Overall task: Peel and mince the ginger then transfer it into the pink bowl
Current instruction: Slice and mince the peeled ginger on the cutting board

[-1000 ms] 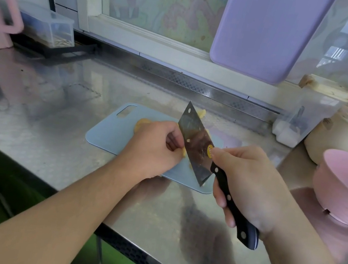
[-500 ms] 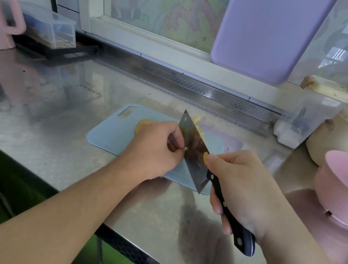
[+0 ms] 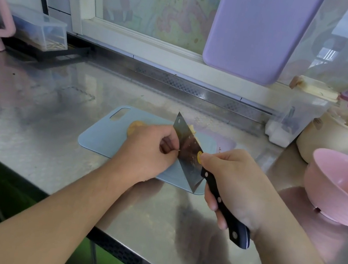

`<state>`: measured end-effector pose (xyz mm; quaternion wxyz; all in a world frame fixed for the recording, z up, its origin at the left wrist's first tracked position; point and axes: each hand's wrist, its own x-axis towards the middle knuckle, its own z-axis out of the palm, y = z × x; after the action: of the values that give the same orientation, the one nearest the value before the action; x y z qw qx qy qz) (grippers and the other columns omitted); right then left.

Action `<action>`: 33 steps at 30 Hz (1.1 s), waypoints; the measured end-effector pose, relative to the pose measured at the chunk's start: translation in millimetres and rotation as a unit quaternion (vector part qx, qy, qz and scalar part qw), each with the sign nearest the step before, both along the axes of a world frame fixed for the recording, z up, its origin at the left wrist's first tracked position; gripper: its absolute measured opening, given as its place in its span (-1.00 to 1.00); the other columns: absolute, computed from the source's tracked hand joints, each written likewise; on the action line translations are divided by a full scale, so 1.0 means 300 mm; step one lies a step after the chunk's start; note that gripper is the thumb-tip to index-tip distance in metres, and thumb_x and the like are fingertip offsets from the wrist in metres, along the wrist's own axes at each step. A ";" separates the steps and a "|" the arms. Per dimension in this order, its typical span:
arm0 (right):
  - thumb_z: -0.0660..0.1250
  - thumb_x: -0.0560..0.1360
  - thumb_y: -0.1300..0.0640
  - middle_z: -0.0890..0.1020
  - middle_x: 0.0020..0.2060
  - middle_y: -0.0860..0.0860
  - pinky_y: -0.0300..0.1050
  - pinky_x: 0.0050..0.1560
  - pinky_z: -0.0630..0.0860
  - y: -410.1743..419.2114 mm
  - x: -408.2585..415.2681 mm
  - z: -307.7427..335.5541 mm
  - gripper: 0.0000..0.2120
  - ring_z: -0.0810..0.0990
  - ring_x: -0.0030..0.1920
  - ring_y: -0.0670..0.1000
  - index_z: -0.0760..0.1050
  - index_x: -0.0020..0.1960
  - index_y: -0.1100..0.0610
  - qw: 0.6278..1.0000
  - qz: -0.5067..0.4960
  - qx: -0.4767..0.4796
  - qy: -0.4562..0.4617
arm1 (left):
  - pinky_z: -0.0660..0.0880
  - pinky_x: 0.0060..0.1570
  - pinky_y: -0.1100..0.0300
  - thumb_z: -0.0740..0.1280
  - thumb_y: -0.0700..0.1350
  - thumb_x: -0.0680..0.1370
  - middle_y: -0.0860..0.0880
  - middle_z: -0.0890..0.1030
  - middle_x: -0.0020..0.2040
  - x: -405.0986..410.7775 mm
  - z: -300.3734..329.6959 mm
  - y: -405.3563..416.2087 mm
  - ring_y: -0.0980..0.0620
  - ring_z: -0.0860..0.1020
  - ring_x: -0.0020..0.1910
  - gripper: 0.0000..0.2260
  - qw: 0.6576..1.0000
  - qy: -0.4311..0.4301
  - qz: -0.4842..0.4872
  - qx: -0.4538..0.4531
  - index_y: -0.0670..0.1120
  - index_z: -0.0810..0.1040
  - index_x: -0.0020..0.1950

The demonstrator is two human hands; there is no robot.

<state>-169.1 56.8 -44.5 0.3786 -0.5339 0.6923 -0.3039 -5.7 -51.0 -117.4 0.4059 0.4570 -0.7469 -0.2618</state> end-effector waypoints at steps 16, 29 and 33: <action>0.23 0.58 -0.19 0.45 -0.52 -0.04 -0.02 -0.30 0.58 -0.003 -0.020 0.000 -0.74 0.43 -0.41 0.05 0.66 -0.01 -0.13 0.944 0.027 -0.142 0.298 | 0.46 0.00 0.25 0.43 -0.39 0.51 0.00 0.57 -0.10 0.012 0.056 0.051 -0.03 0.56 -0.06 -0.83 0.976 0.112 -0.017 -0.188 -0.12 0.59 -0.06; 0.18 0.56 -0.23 0.58 -0.29 -0.06 -0.07 -0.25 0.47 -0.012 -0.020 -0.035 -0.72 0.59 -0.14 0.07 0.57 -0.03 -0.09 0.887 0.057 -0.166 0.426 | 0.55 0.01 0.12 0.44 0.03 0.51 0.16 0.65 -0.15 0.002 0.108 -0.010 0.19 0.59 -0.05 -0.95 0.993 -0.091 -0.057 -0.048 0.13 0.66 -0.16; 0.21 0.56 -0.23 0.54 -0.32 -0.07 -0.07 -0.25 0.44 -0.006 -0.027 -0.028 -0.72 0.47 -0.18 0.04 0.61 0.09 -0.16 0.884 0.068 -0.176 0.429 | 0.40 -0.30 0.40 0.56 -0.04 0.50 0.19 0.67 -0.30 -0.021 0.210 -0.074 0.27 0.59 -0.30 -0.93 0.975 -0.200 -0.095 0.007 0.10 0.72 -0.16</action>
<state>-177.2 55.0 -52.9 -0.0359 -0.7156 0.6841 -0.1362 -12.0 -73.3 -54.3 0.2177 0.4300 -0.8512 -0.2078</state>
